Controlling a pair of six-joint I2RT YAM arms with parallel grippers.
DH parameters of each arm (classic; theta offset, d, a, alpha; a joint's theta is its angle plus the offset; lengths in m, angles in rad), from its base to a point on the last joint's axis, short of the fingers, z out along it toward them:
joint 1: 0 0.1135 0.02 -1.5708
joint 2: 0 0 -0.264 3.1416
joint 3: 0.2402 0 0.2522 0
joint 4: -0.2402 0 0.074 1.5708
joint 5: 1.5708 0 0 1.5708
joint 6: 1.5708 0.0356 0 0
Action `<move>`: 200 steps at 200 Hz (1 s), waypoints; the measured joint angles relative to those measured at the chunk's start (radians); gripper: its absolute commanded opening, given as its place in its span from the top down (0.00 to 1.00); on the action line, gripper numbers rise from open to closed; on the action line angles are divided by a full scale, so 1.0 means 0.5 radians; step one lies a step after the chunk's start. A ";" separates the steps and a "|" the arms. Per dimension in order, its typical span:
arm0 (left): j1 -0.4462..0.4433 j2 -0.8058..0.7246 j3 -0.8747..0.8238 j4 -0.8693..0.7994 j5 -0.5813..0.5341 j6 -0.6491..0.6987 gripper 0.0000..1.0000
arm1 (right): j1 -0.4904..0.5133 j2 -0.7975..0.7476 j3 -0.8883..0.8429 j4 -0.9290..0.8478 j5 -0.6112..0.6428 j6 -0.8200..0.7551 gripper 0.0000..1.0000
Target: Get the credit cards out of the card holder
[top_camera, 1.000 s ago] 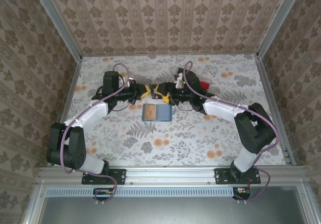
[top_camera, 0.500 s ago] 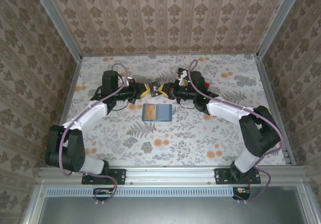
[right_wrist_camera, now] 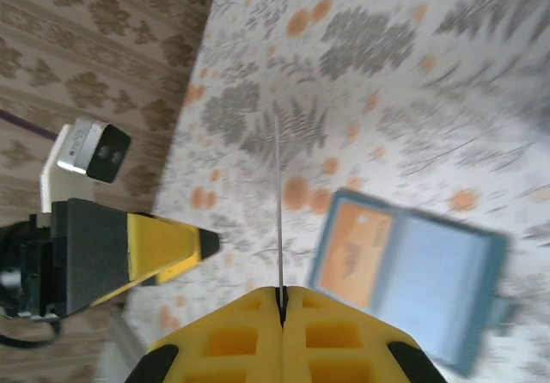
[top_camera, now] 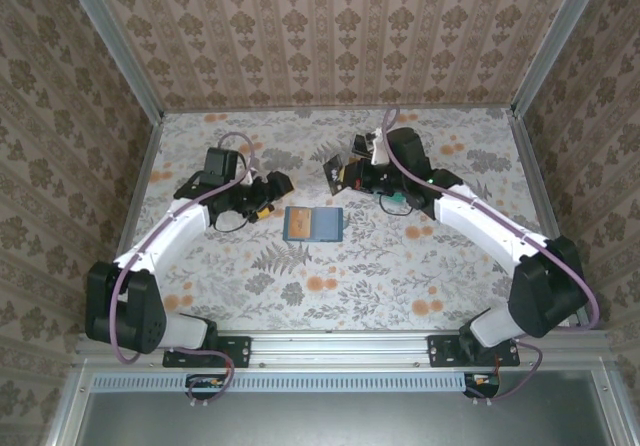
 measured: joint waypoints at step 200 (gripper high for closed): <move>0.224 -0.055 -0.017 -0.365 -0.430 0.423 0.00 | -0.343 0.616 0.832 -0.552 0.419 -1.700 1.00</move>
